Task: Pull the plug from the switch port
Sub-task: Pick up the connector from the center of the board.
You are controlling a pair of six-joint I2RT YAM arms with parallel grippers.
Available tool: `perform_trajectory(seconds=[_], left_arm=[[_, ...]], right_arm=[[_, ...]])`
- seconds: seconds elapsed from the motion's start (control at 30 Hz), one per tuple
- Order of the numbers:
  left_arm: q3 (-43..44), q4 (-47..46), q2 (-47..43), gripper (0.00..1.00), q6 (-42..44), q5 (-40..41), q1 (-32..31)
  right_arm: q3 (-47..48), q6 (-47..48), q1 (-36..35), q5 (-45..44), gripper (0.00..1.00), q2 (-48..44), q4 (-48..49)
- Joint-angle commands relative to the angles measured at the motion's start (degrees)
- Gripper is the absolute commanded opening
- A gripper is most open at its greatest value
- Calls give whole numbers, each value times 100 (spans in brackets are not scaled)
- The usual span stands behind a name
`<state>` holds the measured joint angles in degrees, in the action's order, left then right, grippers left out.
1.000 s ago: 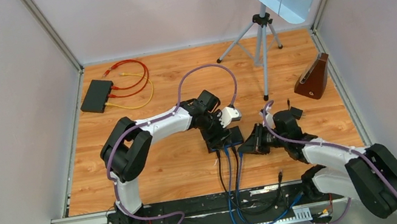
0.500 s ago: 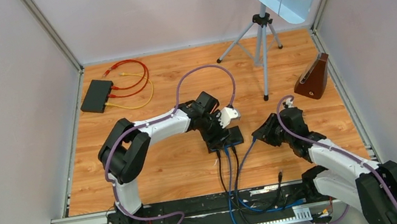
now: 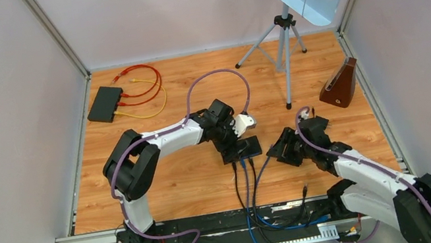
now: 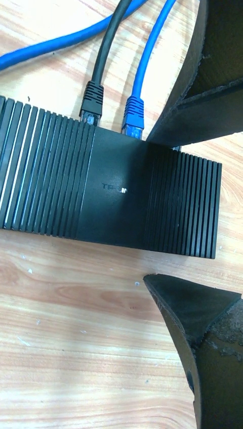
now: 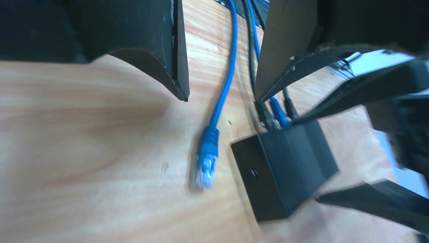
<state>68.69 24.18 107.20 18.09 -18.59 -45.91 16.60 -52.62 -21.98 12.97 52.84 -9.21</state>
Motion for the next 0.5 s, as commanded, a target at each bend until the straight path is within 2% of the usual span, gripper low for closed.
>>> perform_trajectory(seconds=[0.0, 0.1, 0.27, 0.47], left_arm=[[-214, 73, -253, 100, -294, 225, 113], [-348, -15, -543, 100, -376, 196, 182], [-856, -609, -1280, 100, -617, 3, 363], [-1231, -1182, -1840, 100, -955, -212, 666]], right_arm=[[434, -274, -712, -383, 49, 501, -288], [771, -675, -1182, -1049, 47, 977, -633], [1076, -999, -1485, -1402, 45, 1538, -713], [1742, -1308, -1997, -2441, 35, 2236, -1899]])
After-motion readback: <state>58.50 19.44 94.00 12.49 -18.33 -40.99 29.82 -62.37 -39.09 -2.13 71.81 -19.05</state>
